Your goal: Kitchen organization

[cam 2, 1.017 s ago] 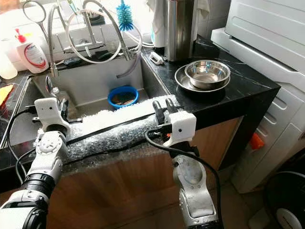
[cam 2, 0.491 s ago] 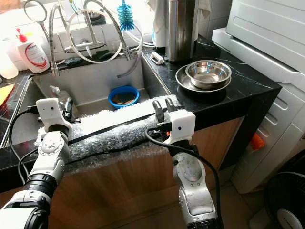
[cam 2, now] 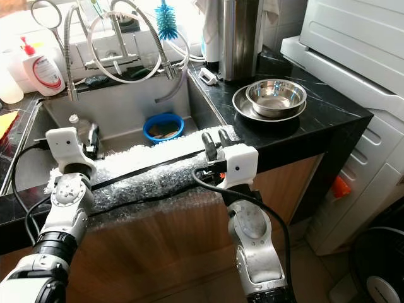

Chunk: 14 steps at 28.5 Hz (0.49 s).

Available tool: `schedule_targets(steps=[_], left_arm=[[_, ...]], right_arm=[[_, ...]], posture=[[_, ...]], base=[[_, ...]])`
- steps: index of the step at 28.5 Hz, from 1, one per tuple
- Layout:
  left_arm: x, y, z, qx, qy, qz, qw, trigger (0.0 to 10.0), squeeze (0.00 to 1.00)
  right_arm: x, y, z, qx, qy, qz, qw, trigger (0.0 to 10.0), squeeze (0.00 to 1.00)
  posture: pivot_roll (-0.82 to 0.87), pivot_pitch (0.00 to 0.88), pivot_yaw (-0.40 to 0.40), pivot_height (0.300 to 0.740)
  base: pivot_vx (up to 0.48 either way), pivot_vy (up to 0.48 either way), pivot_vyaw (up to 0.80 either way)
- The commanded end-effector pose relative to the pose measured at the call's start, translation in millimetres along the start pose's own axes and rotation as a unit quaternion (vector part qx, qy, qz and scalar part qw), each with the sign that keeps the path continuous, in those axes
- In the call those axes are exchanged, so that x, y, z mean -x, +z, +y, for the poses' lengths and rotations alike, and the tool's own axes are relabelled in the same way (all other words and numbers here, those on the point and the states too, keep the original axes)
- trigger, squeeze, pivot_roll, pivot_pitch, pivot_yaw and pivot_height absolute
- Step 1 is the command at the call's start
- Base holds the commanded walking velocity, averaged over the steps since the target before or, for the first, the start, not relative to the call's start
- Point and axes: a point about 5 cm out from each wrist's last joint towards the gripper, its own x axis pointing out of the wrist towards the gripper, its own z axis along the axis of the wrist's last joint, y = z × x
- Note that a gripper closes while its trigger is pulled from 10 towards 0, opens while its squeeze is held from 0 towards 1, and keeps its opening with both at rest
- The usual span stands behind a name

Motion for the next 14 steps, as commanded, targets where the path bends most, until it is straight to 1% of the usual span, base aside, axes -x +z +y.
schedule_targets(steps=[1, 3, 4, 5, 7, 8, 11, 14], left_arm=[[-3.5, 29.9, 7.1, -0.031, -0.009, -0.068, 0.997, 10.0, 0.00], [-1.7, 42.1, 11.6, -0.046, -0.016, -0.090, 0.995, 10.0, 0.00], [1.4, 46.6, 16.7, -0.050, -0.015, -0.096, 0.994, 10.0, 0.00], [3.6, 49.3, 19.9, -0.052, -0.014, -0.100, 0.994, 10.0, 0.00], [13.8, 50.7, 28.4, -0.075, -0.022, -0.099, 0.992, 10.0, 0.00], [13.8, 50.7, 28.4, -0.075, -0.022, -0.099, 0.992, 10.0, 0.00], [30.5, 45.6, 43.0, -0.096, -0.016, -0.079, 0.992, 10.0, 0.00], [51.7, 39.8, 58.6, -0.112, -0.004, -0.048, 0.993, 10.0, 0.00]], right_arm=[[-1.7, 1.7, -1.6, -0.003, -0.007, -0.001, 1.000, 10.0, 0.00], [-1.4, 1.9, -2.7, -0.003, -0.010, -0.002, 1.000, 10.0, 0.00], [-1.1, 1.6, -3.2, -0.002, -0.011, -0.002, 1.000, 10.0, 0.00], [-1.0, 1.3, -3.5, -0.002, -0.011, -0.002, 1.000, 10.0, 0.00], [-1.6, 0.5, -4.4, -0.001, -0.012, -0.001, 1.000, 10.0, 0.00], [-1.6, 0.5, -4.4, -0.001, -0.012, -0.001, 1.000, 10.0, 0.00], [-3.8, 2.3, -5.2, 0.001, -0.010, -0.004, 1.000, 10.0, 0.00], [-4.5, 6.1, -6.6, 0.004, -0.012, -0.011, 1.000, 10.0, 0.00]], posture=[[-0.20, 0.000, 0.119, 0.740], [-0.20, 0.000, 0.120, 0.740], [-0.19, 0.000, 0.122, 0.740], [-0.19, 0.000, 0.121, 0.740], [-0.18, 0.000, 0.117, 0.740], [-0.18, 0.000, 0.117, 0.740], [-0.18, 0.000, 0.114, 0.740], [-0.19, 0.000, 0.114, 0.740]], base=[[0.000, 0.000, 0.00], [0.000, 0.000, 0.00], [0.000, 0.000, 0.00], [0.000, 0.000, 0.00], [0.000, 0.000, 0.00], [0.000, 0.000, 0.00], [0.000, 0.000, 0.00], [0.000, 0.000, 0.00]])
